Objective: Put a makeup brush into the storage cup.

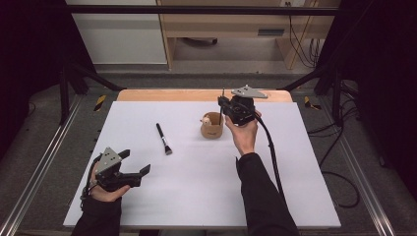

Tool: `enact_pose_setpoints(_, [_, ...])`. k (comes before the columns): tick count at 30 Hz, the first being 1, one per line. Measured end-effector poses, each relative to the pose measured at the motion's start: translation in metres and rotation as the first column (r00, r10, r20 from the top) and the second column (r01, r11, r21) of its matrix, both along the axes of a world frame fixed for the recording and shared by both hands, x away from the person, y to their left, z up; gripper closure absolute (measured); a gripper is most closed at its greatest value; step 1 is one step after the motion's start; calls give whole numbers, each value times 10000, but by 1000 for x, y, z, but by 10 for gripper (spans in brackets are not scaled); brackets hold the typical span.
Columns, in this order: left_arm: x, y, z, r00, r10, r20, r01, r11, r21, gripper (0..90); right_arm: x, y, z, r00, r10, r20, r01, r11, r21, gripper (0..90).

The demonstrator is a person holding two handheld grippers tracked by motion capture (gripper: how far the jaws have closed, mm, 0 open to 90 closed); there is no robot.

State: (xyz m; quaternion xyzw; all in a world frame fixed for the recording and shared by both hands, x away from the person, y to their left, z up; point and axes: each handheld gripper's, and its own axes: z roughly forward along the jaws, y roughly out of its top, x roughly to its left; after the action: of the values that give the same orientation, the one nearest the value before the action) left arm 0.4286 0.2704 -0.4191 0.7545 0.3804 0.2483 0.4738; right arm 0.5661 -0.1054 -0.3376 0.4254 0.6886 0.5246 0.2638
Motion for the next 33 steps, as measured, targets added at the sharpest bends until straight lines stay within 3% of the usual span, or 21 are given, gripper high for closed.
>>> enact_pose_setpoints(19, [0, -1, 0, 10000, -51, 18, 51, 10000, 2, 82, 28, 13, -15, 9990, -443, -4, 443, 9990, -78, 849])
enact_pose_setpoints(33, [0, -1, 0, 10000, -42, 33, 42, 10000, 47, 81, 37, 13, -28, 9978, -542, -373, 538, 9985, -118, 849])
